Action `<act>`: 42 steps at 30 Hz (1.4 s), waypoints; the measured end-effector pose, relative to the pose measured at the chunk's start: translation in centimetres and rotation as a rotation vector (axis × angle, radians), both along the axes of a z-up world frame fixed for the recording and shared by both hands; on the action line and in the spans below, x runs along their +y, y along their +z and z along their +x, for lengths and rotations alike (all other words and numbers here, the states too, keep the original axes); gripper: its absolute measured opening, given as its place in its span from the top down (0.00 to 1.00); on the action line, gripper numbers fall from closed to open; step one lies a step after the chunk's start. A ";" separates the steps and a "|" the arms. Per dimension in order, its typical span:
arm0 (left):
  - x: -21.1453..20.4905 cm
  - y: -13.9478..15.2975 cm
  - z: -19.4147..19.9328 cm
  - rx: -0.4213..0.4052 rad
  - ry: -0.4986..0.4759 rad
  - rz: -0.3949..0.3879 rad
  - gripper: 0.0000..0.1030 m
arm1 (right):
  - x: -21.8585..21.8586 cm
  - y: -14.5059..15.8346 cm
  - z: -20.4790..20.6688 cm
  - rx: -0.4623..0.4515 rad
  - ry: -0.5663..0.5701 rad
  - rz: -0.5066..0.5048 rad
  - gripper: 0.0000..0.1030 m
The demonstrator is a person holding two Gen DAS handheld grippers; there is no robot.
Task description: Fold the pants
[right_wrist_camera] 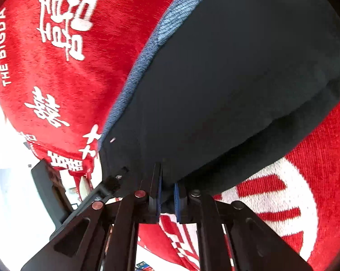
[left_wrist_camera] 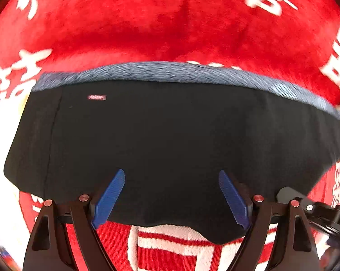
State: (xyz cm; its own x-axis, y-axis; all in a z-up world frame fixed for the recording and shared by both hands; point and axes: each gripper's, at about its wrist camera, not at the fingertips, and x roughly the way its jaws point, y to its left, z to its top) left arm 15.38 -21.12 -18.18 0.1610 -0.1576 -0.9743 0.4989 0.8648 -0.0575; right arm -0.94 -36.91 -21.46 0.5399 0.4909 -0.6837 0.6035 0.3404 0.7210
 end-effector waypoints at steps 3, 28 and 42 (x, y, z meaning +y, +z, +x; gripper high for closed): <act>-0.2 -0.4 -2.1 -0.002 -0.073 0.037 0.16 | 1.1 1.9 -0.5 0.000 0.068 -0.102 0.92; -5.2 -1.2 8.3 -0.133 0.123 0.072 0.13 | -8.7 4.2 4.6 0.137 0.163 -0.545 0.71; -4.8 -5.8 11.0 -0.222 0.142 0.252 0.13 | -9.7 0.7 8.8 0.123 0.316 -0.665 0.80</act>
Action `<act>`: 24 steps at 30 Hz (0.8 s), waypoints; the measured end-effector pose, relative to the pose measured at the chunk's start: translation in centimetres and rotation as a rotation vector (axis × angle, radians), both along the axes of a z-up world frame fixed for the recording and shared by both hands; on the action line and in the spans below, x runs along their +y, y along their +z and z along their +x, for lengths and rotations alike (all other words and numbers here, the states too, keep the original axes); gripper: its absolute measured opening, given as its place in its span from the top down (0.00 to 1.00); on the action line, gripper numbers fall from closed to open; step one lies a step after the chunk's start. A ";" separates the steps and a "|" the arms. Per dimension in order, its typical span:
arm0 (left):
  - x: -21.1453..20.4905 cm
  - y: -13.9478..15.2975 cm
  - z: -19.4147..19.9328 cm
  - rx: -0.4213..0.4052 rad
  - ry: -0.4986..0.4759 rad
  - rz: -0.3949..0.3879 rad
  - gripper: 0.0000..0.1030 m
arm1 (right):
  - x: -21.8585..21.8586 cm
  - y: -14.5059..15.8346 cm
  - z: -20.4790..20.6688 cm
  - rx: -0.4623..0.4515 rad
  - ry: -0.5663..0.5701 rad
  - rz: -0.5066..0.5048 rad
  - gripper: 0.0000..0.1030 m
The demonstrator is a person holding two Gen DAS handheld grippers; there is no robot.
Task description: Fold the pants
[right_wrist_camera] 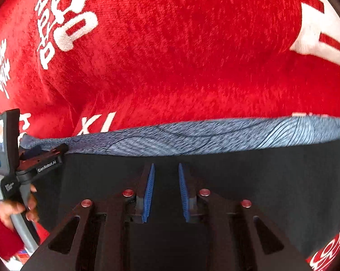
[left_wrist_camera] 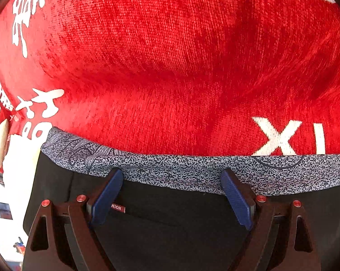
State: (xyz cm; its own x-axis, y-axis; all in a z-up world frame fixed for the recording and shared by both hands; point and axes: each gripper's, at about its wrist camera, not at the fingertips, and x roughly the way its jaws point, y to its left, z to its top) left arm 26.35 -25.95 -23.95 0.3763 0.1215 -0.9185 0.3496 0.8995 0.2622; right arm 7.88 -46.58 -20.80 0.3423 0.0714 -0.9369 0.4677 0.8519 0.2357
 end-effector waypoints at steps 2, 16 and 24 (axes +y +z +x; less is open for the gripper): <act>0.2 0.7 -0.4 0.009 0.004 -0.012 0.13 | -1.1 0.5 -0.5 0.012 -0.046 0.009 0.79; -5.0 7.0 -12.4 0.106 -0.279 -0.148 0.13 | -7.1 3.3 -13.9 0.126 -0.295 -0.027 0.57; -8.8 5.5 -16.8 0.195 -0.334 -0.107 0.13 | -8.6 4.0 -18.0 0.093 -0.332 0.044 0.56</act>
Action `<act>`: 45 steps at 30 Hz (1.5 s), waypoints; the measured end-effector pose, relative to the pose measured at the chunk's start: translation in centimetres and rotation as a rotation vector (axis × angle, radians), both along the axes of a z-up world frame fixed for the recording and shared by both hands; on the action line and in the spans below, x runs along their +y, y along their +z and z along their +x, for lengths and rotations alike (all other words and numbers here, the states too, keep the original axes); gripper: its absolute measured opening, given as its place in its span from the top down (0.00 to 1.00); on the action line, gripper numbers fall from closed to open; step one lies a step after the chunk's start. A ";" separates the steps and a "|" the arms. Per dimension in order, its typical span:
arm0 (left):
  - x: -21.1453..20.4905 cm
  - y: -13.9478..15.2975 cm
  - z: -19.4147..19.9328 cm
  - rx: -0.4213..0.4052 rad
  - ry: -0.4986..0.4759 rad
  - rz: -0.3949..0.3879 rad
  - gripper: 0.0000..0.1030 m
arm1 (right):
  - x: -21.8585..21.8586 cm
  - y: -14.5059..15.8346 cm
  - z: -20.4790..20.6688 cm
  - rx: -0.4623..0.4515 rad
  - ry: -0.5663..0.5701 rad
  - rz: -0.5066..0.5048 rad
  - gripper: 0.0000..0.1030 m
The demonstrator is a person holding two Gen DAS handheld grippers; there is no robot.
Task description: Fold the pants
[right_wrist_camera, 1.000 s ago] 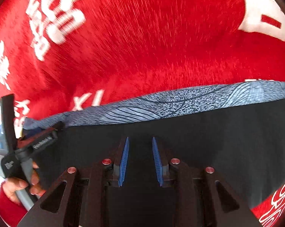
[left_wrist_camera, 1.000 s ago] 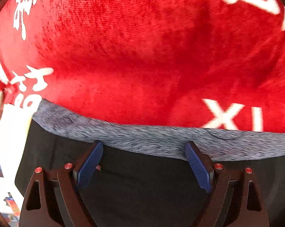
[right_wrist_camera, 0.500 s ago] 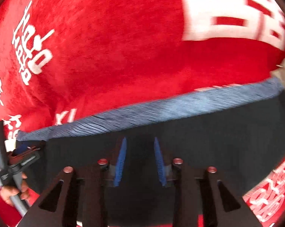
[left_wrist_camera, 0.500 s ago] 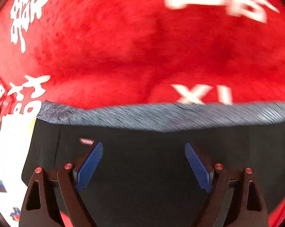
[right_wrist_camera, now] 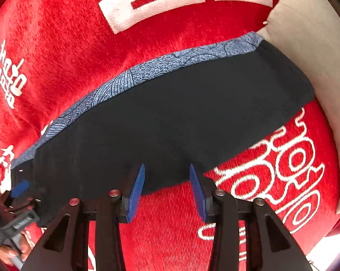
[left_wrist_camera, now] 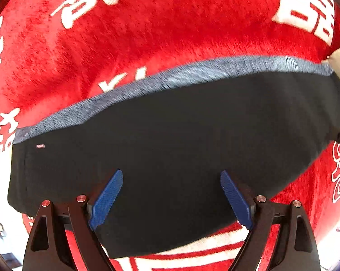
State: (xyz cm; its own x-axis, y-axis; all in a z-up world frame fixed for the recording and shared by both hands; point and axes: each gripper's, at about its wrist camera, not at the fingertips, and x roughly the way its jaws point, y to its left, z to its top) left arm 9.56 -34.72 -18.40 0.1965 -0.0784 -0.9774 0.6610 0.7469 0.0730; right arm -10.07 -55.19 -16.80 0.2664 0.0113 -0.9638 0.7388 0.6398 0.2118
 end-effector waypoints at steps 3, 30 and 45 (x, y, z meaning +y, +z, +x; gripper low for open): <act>-0.4 -0.4 -0.5 -0.003 0.010 0.019 0.13 | -0.3 0.3 -1.2 0.001 -0.011 0.012 0.54; -7.5 3.1 -3.8 -0.059 -0.044 -0.002 0.05 | -6.8 0.0 -10.6 -0.030 -0.230 0.119 0.53; -18.7 0.7 -5.3 0.073 -0.024 -0.101 0.05 | -11.0 -0.7 -14.4 -0.222 -0.387 0.181 0.53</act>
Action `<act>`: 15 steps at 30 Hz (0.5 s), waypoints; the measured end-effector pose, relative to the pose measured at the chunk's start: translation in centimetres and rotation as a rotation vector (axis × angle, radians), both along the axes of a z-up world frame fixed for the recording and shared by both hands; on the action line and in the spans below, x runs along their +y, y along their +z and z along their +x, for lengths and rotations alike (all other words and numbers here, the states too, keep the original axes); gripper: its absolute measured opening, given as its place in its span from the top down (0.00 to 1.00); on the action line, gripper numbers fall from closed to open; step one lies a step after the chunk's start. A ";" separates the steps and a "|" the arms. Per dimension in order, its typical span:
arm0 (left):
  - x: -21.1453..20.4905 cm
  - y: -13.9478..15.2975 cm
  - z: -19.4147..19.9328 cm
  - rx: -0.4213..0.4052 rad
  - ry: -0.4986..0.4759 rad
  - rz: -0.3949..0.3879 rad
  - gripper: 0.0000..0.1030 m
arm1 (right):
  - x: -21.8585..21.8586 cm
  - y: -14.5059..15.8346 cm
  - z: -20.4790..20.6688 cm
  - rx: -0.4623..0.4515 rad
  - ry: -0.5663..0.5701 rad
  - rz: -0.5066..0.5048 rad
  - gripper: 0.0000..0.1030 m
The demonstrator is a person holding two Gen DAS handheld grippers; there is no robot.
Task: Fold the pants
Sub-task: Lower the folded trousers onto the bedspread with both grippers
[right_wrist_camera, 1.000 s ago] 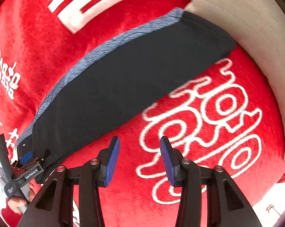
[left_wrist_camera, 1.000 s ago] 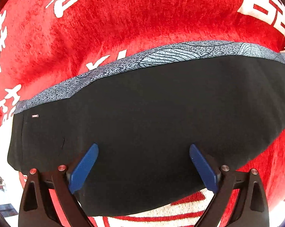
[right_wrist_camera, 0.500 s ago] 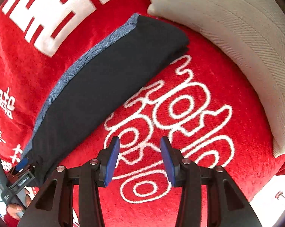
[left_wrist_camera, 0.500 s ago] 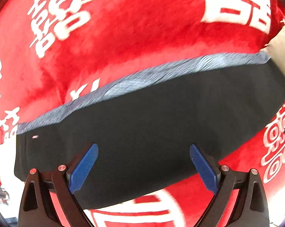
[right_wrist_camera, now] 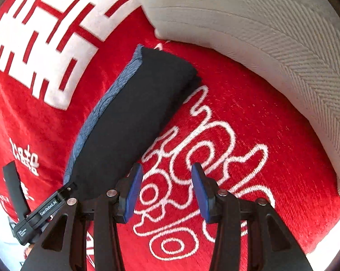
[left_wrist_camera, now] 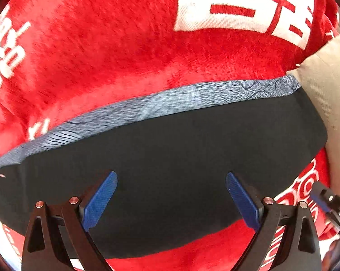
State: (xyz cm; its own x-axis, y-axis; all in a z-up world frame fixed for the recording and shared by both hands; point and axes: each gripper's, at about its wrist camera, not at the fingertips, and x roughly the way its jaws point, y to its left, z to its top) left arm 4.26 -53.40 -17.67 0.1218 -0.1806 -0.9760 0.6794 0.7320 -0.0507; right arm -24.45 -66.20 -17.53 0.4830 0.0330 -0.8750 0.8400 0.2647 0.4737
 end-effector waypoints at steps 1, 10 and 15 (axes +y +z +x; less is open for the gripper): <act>-0.4 -0.3 0.0 -0.003 0.005 0.006 0.05 | -0.1 -0.2 0.5 -0.006 -0.005 0.002 0.53; -1.8 -2.4 0.5 -0.034 0.043 0.038 0.04 | -2.4 -2.2 1.6 -0.139 -0.029 0.035 0.53; -2.1 -2.8 0.2 -0.044 0.057 0.030 0.04 | -3.0 -2.9 2.6 -0.192 -0.029 -0.005 0.50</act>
State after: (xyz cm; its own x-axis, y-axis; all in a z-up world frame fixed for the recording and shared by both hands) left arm 4.47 -55.45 -20.47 0.1741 -0.1426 -0.9743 0.6380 0.7701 0.0013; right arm -21.83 -69.17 -20.41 0.6419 0.0130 -0.7667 0.7414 0.2447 0.6248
